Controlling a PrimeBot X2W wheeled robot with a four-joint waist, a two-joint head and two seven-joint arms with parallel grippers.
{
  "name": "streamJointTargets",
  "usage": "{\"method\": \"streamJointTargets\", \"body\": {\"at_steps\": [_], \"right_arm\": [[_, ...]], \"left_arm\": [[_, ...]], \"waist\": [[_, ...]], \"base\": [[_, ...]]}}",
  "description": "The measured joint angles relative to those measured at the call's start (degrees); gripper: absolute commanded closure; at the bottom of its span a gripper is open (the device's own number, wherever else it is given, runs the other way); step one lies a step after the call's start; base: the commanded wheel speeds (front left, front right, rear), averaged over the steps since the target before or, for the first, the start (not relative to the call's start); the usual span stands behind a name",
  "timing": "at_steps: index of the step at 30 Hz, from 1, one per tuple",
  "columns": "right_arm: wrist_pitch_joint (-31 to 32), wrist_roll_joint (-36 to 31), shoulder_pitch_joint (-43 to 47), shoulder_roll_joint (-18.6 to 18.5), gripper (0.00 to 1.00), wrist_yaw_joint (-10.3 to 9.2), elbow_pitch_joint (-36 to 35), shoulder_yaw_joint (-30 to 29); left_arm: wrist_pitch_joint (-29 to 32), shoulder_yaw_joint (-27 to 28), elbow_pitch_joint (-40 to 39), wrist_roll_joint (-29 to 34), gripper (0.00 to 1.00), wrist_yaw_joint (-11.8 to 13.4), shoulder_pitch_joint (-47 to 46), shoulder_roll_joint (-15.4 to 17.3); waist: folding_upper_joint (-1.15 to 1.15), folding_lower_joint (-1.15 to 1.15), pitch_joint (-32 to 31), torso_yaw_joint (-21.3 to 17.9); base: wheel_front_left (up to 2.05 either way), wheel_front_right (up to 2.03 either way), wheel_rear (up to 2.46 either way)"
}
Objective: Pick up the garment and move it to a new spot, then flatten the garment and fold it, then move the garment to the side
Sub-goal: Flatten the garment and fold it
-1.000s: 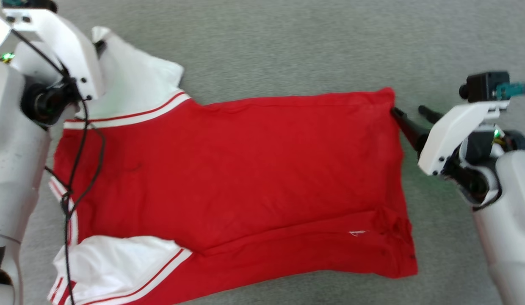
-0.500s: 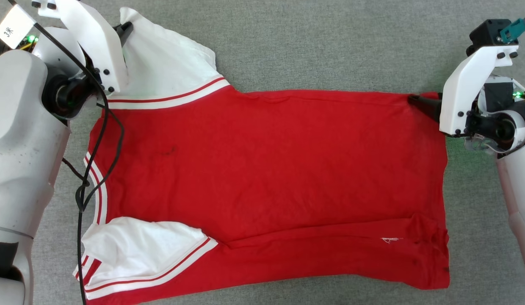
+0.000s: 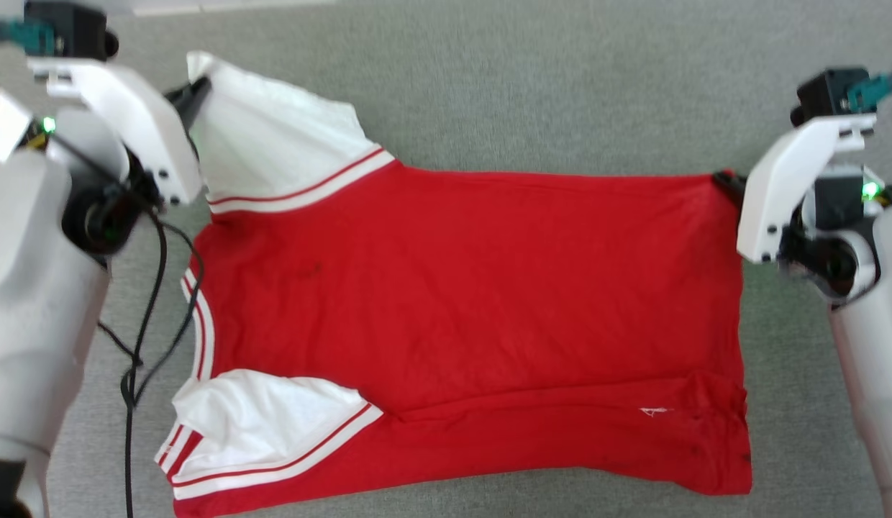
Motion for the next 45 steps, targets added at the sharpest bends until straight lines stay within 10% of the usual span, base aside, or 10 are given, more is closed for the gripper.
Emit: {"method": "streamJointTargets", "body": {"at_steps": [32,33,34,36,37,45], "right_arm": [[-14.5,0.5,36.3,5.2,1.0,0.01,-10.0,-9.2],[-15.1,0.6,36.8,5.4,0.89,0.01,-9.9,-9.3],[-15.8,0.6,37.8,5.9,0.66,0.01,-9.7,-9.3],[-16.4,0.7,38.4,6.2,0.0,0.01,-9.7,-9.3],[-16.9,0.9,39.0,6.5,0.0,0.01,-9.8,-9.2],[-21.8,0.9,43.4,7.8,0.0,0.02,-12.4,-8.3]], "left_arm": [[-11.2,5.9,-20.3,-12.6,1.0,12.3,52.0,1.3],[-11.2,5.6,-20.3,-12.7,1.0,12.3,52.3,1.0],[-11.1,5.1,-20.0,-13.1,0.96,11.9,52.5,0.0],[-11.3,5.0,-19.6,-13.1,0.36,11.6,52.5,-0.3],[-11.6,4.9,-19.2,-13.1,0.0,11.2,52.5,-0.7],[-18.4,4.3,-17.9,-9.4,0.0,10.4,51.0,-2.5]], "waist": [[0.0,-0.01,-15.6,1.8],[0.0,-0.01,-15.6,1.8],[0.0,-0.01,-15.6,1.8],[0.0,-0.01,-15.6,1.9],[0.0,-0.01,-15.5,1.9],[0.0,-0.01,-16.2,1.8]], "base": [[0.0,0.0,0.0],[0.0,0.0,0.0],[0.0,0.0,0.0],[0.0,0.0,0.0],[0.0,0.0,0.0],[0.0,0.0,0.0]]}}
